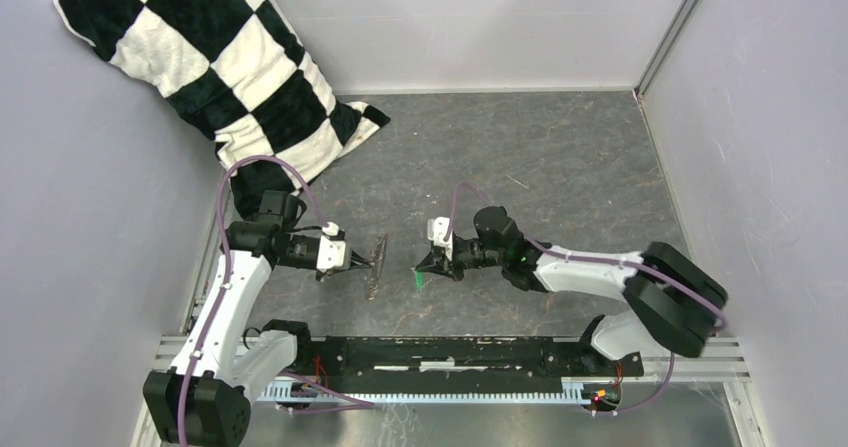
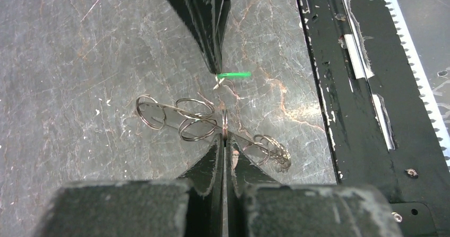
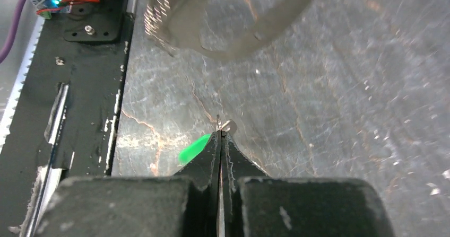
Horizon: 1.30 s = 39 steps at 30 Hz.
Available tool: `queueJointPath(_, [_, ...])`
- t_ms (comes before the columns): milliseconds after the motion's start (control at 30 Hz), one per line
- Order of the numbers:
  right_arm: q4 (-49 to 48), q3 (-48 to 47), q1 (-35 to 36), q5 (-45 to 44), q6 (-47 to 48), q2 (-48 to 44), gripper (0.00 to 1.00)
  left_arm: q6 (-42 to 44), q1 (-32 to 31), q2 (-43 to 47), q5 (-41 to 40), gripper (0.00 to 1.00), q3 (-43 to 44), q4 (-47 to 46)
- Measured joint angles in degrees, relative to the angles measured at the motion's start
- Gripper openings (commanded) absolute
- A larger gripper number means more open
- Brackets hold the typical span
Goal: Put the keys on the keyring
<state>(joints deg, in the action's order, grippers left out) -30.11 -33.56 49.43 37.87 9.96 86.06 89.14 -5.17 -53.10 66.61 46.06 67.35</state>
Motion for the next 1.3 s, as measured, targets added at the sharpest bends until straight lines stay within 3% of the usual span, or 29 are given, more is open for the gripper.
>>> queueJointPath(167, [10.05, -0.81, 5.29, -7.30, 5.99, -10.27, 0.00, 0.24, -2.25, -0.76, 0.28, 0.02, -0.20, 0.22])
queueJointPath(433, [21.40, -7.87, 10.05, -15.87, 12.22, -13.81, 0.01, 5.16, -5.60, -3.04, 0.61, 0.02, -0.17, 6.64])
queueJointPath(667, [23.10, -10.49, 12.09, -13.35, 12.87, -12.98, 0.00, 12.44, -7.30, -5.44, -0.15, 0.02, -0.17, 12.15])
queueJointPath(933, [24.59, -11.23, 12.90, -6.99, 13.75, -12.17, 0.00, 14.56, -7.52, -6.97, -0.17, 0.02, 0.20, 12.92])
queueJointPath(1300, [25.68, -15.08, 16.17, -10.58, 17.75, -9.92, 0.00, 14.58, -8.48, -8.02, -0.02, 0.02, 0.92, 13.05])
